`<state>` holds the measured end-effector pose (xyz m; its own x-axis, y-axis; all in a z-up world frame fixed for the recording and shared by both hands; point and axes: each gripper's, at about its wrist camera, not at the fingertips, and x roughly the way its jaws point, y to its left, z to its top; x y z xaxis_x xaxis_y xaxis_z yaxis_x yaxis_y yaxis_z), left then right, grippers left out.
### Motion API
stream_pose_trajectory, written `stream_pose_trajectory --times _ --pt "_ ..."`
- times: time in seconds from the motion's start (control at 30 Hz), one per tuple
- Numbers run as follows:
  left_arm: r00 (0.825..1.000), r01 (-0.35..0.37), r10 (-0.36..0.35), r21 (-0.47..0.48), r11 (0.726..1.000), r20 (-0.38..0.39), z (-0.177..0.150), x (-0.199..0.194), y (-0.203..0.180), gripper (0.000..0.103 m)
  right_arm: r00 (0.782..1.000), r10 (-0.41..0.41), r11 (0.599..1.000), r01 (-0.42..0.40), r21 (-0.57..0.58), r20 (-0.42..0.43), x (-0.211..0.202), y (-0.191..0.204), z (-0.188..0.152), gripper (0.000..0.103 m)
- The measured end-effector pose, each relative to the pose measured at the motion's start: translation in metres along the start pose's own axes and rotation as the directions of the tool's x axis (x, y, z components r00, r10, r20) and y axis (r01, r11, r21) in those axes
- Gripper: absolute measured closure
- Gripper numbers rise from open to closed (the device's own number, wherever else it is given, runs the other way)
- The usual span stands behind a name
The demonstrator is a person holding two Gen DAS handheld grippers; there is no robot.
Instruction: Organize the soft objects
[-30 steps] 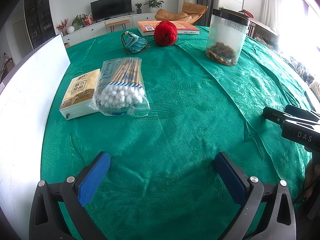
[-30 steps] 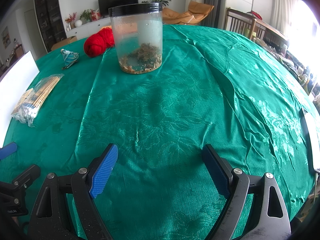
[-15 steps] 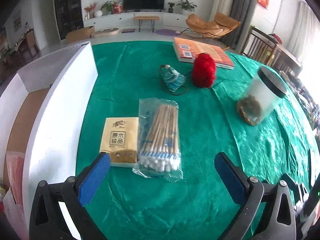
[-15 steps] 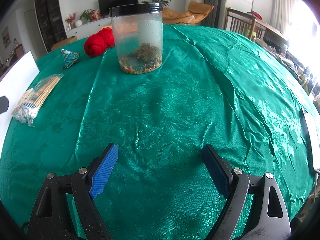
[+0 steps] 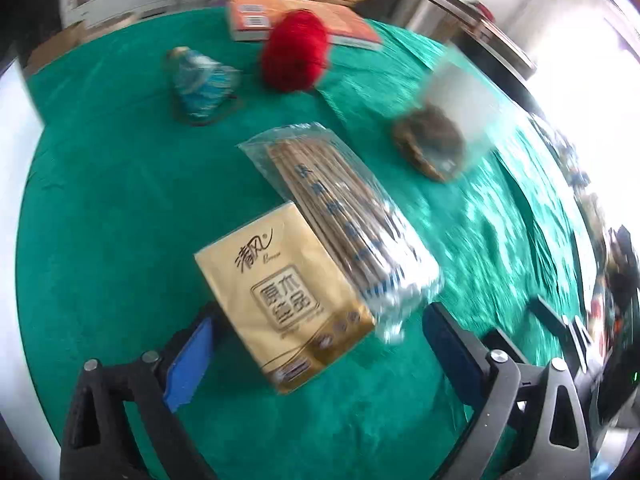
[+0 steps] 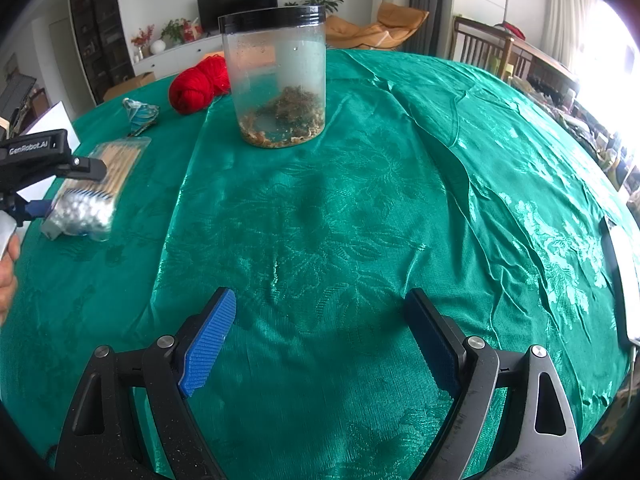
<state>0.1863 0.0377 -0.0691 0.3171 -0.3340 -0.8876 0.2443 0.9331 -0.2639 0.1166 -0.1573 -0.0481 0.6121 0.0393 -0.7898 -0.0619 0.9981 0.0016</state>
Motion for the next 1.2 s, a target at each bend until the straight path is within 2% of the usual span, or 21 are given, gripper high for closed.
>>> stream_pose_trajectory --times 0.03,0.07,0.17,0.3,0.5,0.6,0.67,0.73,0.8,0.87,1.0,1.1,1.2 --pt "1.000 -0.027 0.026 0.042 0.999 0.015 -0.006 -0.004 -0.014 0.012 1.000 0.000 1.000 0.000 0.000 0.000 0.000 0.000 0.000 0.014" --pt "0.998 -0.052 0.051 0.034 0.998 0.043 -0.011 -0.009 -0.019 0.012 1.000 0.001 1.000 -0.001 0.000 0.000 0.000 0.000 0.000 0.014" --pt "0.995 -0.039 0.052 -0.140 0.989 0.089 -0.019 -0.018 -0.003 0.012 1.000 0.003 1.000 -0.003 0.000 0.001 0.000 0.001 0.000 0.014" --pt "0.991 -0.010 0.050 -0.307 0.952 0.122 -0.031 -0.017 0.026 0.012 1.000 0.003 1.000 -0.003 0.000 0.000 0.000 0.001 0.000 0.014" --pt "0.987 0.003 0.056 -0.362 0.932 0.152 -0.028 -0.012 0.014 0.012 1.000 0.003 1.000 -0.003 0.000 0.000 0.000 0.001 0.000 0.014" --pt "0.984 -0.003 0.079 -0.431 0.902 0.159 -0.017 0.000 0.007 0.012 1.000 0.003 1.000 -0.003 0.000 0.000 0.001 0.001 0.000 0.014" --pt "0.978 -0.024 0.120 -0.475 0.880 0.173 -0.013 0.005 0.005 0.011 1.000 0.003 1.000 -0.003 0.000 0.001 0.000 0.001 0.000 0.014" --pt "0.966 -0.084 0.186 -0.464 0.882 0.179 -0.011 0.010 -0.004 0.011 1.000 0.003 1.000 -0.003 0.000 0.000 0.001 0.001 0.000 0.014" --pt "0.958 -0.157 0.237 -0.399 0.903 0.161 -0.009 0.016 -0.015 0.011 1.000 0.003 1.000 -0.003 0.000 0.000 0.000 0.001 0.000 0.014" --pt "0.952 -0.182 0.255 -0.359 0.916 0.170 -0.014 0.014 -0.016 0.007 1.000 0.004 1.000 -0.004 0.000 0.001 0.000 0.001 0.000 0.014" --pt "0.947 -0.224 0.289 -0.352 0.909 0.142 -0.024 -0.001 0.005 0.005 1.000 0.004 1.000 -0.004 0.000 0.001 0.000 0.001 0.000 0.014" --pt "0.953 -0.204 0.272 -0.388 0.899 0.129 -0.029 -0.013 0.027 0.006 1.000 0.003 1.000 -0.003 0.000 0.001 0.000 0.001 0.000 0.014" --pt "0.971 -0.119 0.197 -0.434 0.893 0.139 -0.031 -0.019 0.035 0.006 1.000 0.003 1.000 -0.003 0.000 0.001 0.000 0.001 0.000 0.014"
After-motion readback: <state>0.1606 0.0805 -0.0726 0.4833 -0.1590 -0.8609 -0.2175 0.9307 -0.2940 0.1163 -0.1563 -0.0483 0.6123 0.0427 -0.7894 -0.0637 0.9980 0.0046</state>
